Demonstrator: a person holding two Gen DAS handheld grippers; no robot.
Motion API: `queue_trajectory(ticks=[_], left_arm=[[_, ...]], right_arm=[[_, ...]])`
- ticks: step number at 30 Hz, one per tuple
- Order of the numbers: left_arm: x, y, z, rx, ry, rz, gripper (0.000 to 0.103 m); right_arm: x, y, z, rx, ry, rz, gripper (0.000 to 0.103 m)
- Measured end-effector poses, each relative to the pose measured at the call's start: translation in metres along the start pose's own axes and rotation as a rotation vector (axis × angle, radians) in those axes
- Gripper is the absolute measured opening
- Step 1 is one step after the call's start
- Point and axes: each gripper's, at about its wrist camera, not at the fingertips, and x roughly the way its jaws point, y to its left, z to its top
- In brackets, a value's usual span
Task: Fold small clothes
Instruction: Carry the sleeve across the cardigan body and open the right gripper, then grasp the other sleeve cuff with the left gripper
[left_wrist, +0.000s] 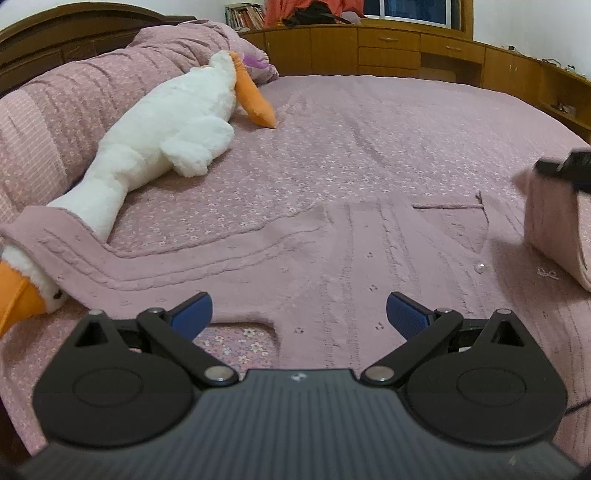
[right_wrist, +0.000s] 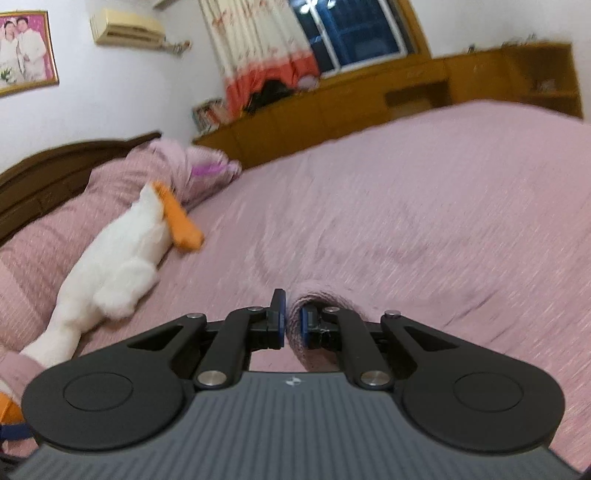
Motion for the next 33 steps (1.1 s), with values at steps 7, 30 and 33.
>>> queue_trajectory(ticks=[7, 30, 33], left_arm=[[0.012, 0.009, -0.004, 0.005, 0.014, 0.018, 0.102], [0.018, -0.044, 0.004, 0.101, -0.003, -0.066, 0.102], [0.020, -0.063, 0.005, 0.132, -0.010, -0.091, 0.102]], right_arm=[[0.050, -0.002, -0.051, -0.012, 0.134, 0.007, 0.009], [-0.022, -0.031, -0.052, -0.099, 0.218, 0.123, 0.078], [-0.041, -0.049, -0.043, -0.115, 0.166, 0.050, 0.079]])
